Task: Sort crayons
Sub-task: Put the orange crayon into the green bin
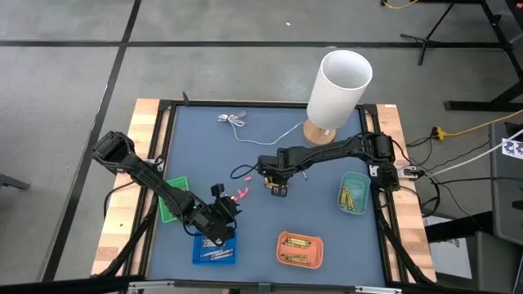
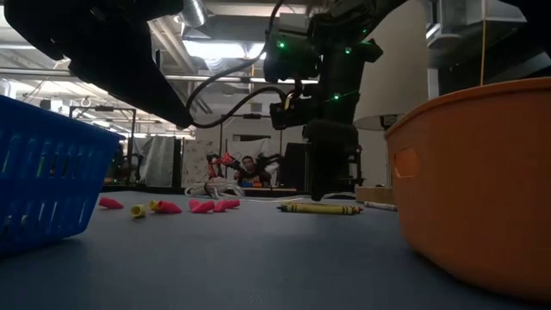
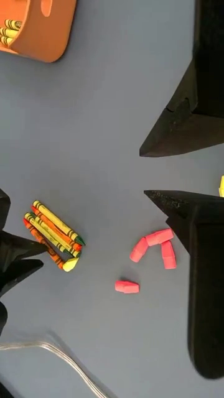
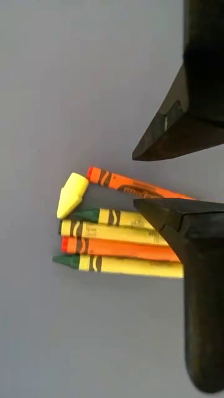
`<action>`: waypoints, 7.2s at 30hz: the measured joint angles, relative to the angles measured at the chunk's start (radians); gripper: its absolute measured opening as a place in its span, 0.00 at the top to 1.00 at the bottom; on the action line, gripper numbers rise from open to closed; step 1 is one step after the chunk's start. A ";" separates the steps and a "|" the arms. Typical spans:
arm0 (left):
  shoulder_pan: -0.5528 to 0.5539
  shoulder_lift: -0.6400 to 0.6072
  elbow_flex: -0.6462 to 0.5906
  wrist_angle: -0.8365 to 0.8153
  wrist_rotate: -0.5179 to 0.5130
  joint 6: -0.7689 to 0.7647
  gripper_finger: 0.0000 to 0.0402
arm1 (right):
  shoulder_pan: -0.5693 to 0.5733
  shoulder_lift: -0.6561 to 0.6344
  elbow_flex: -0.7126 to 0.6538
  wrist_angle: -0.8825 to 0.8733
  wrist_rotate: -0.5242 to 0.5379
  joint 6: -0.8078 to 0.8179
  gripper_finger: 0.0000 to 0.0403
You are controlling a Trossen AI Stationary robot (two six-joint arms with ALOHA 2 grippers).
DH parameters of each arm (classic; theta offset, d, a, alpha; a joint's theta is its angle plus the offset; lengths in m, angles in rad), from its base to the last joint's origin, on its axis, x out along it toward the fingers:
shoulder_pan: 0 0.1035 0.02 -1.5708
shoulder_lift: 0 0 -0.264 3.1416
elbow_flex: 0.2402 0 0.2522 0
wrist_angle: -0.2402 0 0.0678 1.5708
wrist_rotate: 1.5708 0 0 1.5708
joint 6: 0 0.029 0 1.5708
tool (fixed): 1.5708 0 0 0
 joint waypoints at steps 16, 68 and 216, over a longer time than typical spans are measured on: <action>0.000 0.000 0.000 0.012 0.000 0.001 0.80 | 0.000 0.046 0.003 0.016 -0.005 -0.004 0.74; -0.038 -0.098 0.000 0.069 0.029 0.037 0.80 | 0.000 0.035 0.136 0.152 -0.026 -0.026 0.96; -0.216 -0.348 0.000 -0.237 -0.111 -0.177 0.97 | 0.118 0.033 0.153 0.987 -0.478 -0.051 0.68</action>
